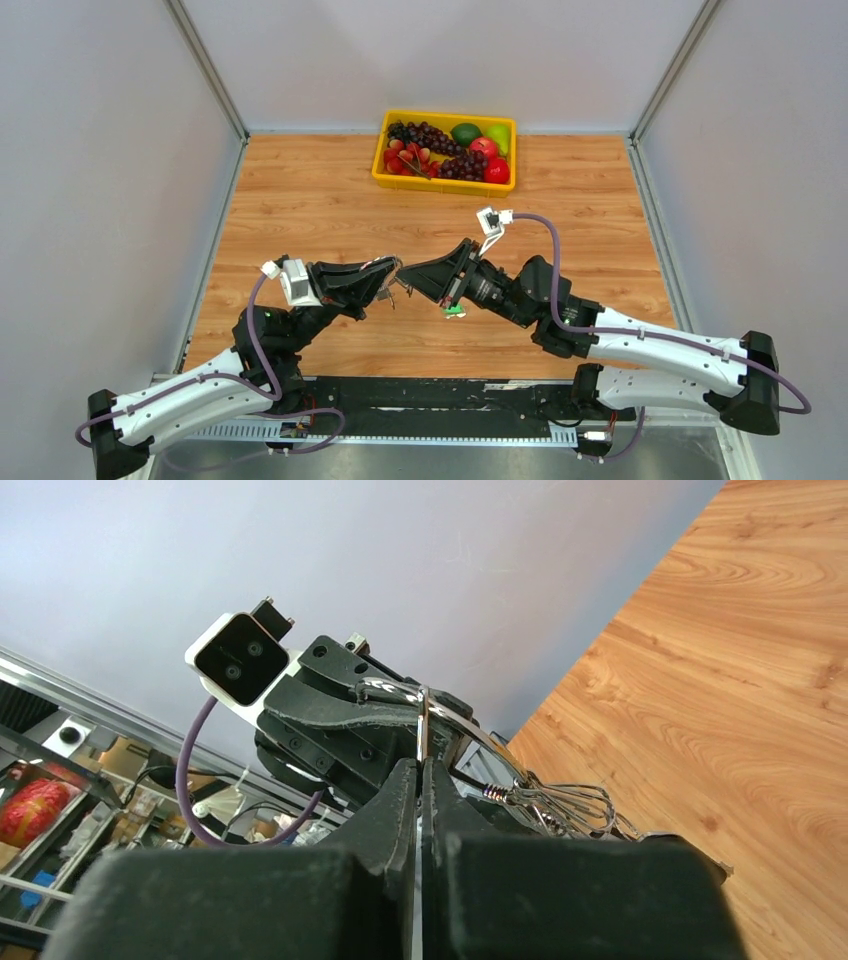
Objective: Put the keys on the keyring
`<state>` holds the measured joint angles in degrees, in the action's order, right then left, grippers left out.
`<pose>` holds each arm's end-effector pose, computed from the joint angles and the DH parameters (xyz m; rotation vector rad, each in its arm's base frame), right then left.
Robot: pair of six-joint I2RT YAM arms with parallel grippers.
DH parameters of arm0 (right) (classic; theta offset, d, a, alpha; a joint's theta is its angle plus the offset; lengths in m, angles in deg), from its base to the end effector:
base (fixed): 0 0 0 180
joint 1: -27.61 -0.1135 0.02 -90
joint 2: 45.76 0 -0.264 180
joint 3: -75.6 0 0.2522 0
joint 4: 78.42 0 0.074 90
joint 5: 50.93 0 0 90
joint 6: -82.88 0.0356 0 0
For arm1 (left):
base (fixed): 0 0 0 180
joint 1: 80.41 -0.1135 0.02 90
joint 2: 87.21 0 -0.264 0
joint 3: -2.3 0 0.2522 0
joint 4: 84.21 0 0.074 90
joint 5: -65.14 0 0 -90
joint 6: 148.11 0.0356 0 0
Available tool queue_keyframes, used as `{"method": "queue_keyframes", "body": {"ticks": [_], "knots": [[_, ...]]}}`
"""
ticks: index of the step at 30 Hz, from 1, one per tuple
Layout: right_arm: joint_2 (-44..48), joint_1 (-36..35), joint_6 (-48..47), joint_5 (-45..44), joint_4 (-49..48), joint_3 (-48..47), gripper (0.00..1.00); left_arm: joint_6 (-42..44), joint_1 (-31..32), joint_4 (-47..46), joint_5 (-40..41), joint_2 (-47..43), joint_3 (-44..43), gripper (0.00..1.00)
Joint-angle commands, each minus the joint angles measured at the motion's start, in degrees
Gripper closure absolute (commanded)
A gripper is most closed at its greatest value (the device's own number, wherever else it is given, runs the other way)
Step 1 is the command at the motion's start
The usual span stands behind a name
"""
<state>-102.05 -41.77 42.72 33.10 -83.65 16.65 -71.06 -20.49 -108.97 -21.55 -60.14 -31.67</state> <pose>0.0858 0.2175 0.3598 -0.1828 1.6441 1.5918 0.0662 -0.1102 0.3214 0.3794 1.0136 -1.1249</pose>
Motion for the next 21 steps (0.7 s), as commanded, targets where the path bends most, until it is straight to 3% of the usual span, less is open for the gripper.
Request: {"method": "queue_keyframes", "body": {"ticks": [1, 13, 21], "knots": [[0.2, -0.5, -2.2, -1.2, 5.8, -5.9, 1.0, -0.2, 0.2, -1.1, -0.7, -0.6, -2.8, 1.0], [-7.2, -0.4, -14.2, 0.8, 46.0, -31.3, 1.0, 2.5, 0.2, 15.2, -2.5, -0.6, -6.7, 0.95], [-13.7, -0.3, -21.1, 3.3, 63.3, -43.5, 1.0, 4.0, 0.2, 25.5, -3.0, -0.4, -9.0, 0.8]]}}
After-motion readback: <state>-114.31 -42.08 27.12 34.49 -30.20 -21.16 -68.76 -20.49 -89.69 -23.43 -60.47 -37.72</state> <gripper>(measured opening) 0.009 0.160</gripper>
